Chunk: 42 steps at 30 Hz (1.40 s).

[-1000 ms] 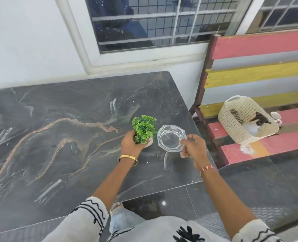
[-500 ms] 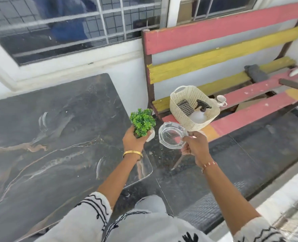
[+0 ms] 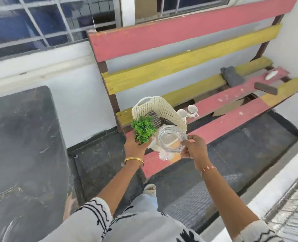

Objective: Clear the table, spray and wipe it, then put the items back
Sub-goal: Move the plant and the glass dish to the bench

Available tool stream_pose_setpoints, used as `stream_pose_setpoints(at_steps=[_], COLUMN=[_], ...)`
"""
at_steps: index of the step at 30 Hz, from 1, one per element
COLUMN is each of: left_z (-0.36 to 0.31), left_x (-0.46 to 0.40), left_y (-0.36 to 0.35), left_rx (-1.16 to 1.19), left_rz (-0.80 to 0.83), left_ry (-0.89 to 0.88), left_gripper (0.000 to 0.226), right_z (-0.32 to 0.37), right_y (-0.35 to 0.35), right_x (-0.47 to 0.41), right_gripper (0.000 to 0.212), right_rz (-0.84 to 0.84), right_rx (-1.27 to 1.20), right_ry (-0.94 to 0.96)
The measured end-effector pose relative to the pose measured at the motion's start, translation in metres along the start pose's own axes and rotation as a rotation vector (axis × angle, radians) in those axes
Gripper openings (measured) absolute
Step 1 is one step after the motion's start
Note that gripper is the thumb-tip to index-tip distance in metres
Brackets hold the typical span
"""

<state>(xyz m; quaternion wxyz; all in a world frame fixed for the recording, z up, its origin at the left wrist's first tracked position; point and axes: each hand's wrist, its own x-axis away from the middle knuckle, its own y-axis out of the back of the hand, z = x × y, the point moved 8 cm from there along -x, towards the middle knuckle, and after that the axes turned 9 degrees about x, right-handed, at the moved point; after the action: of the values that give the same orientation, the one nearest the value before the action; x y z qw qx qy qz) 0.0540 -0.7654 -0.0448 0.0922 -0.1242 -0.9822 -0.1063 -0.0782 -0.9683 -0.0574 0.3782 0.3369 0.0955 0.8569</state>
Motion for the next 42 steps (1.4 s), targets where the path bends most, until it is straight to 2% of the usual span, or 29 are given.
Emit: stream_pose_setpoints(at_steps=[3,13,21,27,34,38,42], left_z=[-0.014,-0.010,-0.007,-0.003,0.041,0.073,0.115], left_x=[-0.016,-0.037,-0.036,-0.019,-0.023,-0.040,-0.046], left_y=[-0.035,-0.126,-0.228,-0.285,-0.326,-0.355,-0.369], left_rx=[0.028,-0.055,-0.106,-0.109,-0.123,-0.212,-0.324], left_rz=[0.030,-0.070,-0.280,-0.238,-0.272,-0.158,-0.114], left_ry=[0.004,0.105,0.215,0.292,0.394,0.386,0.397], left_gripper=[0.037,0.045,0.041,0.039,0.039,0.031,0.030], right_z=[0.013,0.025,0.023,-0.006,-0.058,-0.092,-0.113], right_y=[0.022,0.076,0.132,0.158,0.165,0.157,0.144], right_x=[-0.033,-0.121,-0.221,-0.269,-0.314,-0.346,-0.373], right_gripper=[0.017,0.014,0.011,0.025,0.024,0.028,0.028], right_rz=[-0.002,0.071,0.262,0.299,0.332,0.315,0.336], right_rx=[0.023,0.134,0.282,0.383,0.325,0.401,0.547], right_ry=[0.006,0.029,0.074,0.019,-0.148,-0.181,-0.137])
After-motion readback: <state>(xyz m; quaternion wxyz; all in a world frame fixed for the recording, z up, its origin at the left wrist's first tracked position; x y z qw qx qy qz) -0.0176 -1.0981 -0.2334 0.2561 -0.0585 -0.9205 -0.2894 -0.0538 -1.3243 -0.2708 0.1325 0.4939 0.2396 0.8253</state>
